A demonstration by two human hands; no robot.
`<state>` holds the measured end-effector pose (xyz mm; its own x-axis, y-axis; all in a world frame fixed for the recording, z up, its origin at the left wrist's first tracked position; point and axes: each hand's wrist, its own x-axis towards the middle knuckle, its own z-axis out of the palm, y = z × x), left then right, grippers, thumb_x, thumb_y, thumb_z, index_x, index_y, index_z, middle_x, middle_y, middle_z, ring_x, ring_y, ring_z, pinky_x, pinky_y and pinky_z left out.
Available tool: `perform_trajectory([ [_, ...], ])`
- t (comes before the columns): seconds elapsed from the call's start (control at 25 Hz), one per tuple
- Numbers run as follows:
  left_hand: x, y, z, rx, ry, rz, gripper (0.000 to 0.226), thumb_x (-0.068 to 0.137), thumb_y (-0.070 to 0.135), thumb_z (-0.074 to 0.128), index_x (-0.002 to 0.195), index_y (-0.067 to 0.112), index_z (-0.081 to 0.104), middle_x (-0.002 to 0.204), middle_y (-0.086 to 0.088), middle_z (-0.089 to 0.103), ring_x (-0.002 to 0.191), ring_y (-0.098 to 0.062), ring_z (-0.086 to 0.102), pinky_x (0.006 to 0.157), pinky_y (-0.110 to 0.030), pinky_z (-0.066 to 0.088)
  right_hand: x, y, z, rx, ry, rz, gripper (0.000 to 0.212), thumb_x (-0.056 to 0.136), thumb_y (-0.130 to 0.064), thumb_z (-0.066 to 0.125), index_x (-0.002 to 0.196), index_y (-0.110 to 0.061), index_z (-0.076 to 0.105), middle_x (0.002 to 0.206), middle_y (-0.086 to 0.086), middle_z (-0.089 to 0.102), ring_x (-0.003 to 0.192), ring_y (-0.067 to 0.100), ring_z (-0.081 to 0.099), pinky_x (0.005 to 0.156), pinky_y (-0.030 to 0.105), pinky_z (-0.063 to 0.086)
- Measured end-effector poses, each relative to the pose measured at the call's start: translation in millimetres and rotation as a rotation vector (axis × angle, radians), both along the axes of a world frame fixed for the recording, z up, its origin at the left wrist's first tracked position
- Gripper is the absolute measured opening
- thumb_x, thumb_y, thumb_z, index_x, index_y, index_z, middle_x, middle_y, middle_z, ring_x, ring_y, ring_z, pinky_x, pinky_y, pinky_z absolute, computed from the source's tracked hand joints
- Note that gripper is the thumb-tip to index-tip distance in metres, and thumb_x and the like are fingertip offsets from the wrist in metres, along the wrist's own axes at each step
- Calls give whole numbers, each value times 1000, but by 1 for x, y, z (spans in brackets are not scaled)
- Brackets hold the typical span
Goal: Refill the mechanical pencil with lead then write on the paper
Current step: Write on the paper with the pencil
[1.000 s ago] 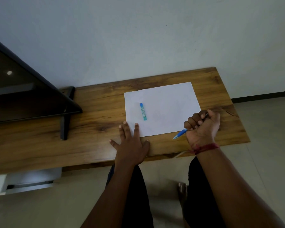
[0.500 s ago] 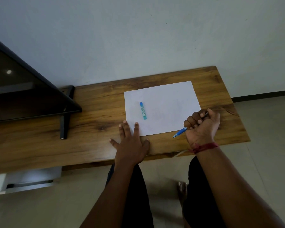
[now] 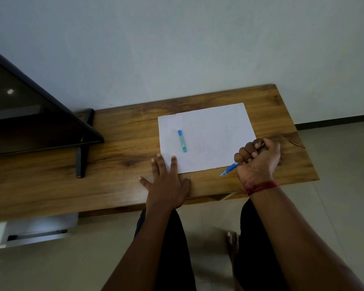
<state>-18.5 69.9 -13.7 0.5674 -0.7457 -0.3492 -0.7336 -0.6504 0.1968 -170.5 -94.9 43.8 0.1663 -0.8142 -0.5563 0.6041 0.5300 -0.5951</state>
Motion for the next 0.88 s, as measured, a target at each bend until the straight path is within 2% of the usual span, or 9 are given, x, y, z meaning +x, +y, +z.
perform_trajectory([
  [0.44, 0, -1, 0, -1, -4, -7, 78, 88, 68, 22, 150, 30, -7, 160, -8, -19, 146, -33, -21, 106, -73, -2, 3, -10, -4, -13, -87, -58, 31, 88, -25, 31, 58, -18, 38, 46, -4, 29, 43, 11, 16, 43, 22, 17],
  [0.88, 0, -1, 5, 11, -9, -15, 78, 91, 67, 23, 150, 28, -8, 160, -8, -20, 146, -33, -21, 106, -73, -1, 5, -19, -8, -44, -146, -18, 35, 90, -25, 29, 59, -16, 39, 44, -4, 30, 41, 11, 19, 42, 21, 18],
])
